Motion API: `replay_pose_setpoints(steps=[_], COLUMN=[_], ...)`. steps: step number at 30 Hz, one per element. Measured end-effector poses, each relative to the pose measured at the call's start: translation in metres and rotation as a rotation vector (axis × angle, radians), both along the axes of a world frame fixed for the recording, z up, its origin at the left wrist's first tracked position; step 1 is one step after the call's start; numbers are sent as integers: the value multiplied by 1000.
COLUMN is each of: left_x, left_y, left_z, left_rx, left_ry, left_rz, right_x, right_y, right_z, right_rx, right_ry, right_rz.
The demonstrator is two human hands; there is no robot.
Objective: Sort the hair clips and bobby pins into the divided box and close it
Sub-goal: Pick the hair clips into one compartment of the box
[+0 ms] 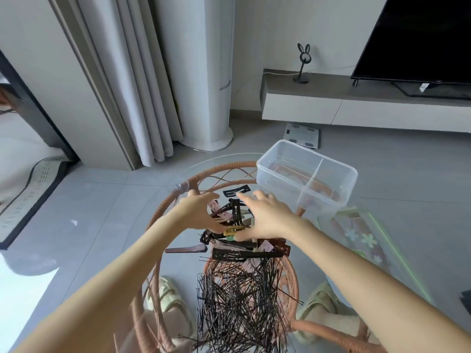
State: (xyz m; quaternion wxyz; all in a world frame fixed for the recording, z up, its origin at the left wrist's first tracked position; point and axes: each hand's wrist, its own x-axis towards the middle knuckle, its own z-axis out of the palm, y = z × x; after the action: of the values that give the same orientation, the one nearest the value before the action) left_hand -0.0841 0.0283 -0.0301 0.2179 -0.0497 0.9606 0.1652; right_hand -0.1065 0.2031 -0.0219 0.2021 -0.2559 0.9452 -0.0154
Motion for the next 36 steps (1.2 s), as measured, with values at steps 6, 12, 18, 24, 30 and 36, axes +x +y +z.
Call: replay_pose_setpoints(steps=[6, 12, 18, 24, 30, 36], left_x=[2, 10, 18, 19, 4, -39], left_y=[3, -1, 1, 0, 5, 49], left_z=[-4, 4, 24, 56, 83, 93], left_rx=[131, 200, 195, 205, 253, 276], left_ry=[110, 247, 328, 413, 486, 566], left_rz=[-17, 70, 83, 94, 125, 80], right_x=[-9, -4, -1, -8, -53, -100], right_y=[-17, -6, 3, 20, 56, 73], right_z=[-9, 5, 13, 36, 65, 55], right_rx=[-141, -328, -490, -622, -727, -665], right_ry=[-7, 40, 142, 192, 324, 355], right_rz=[11, -52, -108, -225, -393, -600])
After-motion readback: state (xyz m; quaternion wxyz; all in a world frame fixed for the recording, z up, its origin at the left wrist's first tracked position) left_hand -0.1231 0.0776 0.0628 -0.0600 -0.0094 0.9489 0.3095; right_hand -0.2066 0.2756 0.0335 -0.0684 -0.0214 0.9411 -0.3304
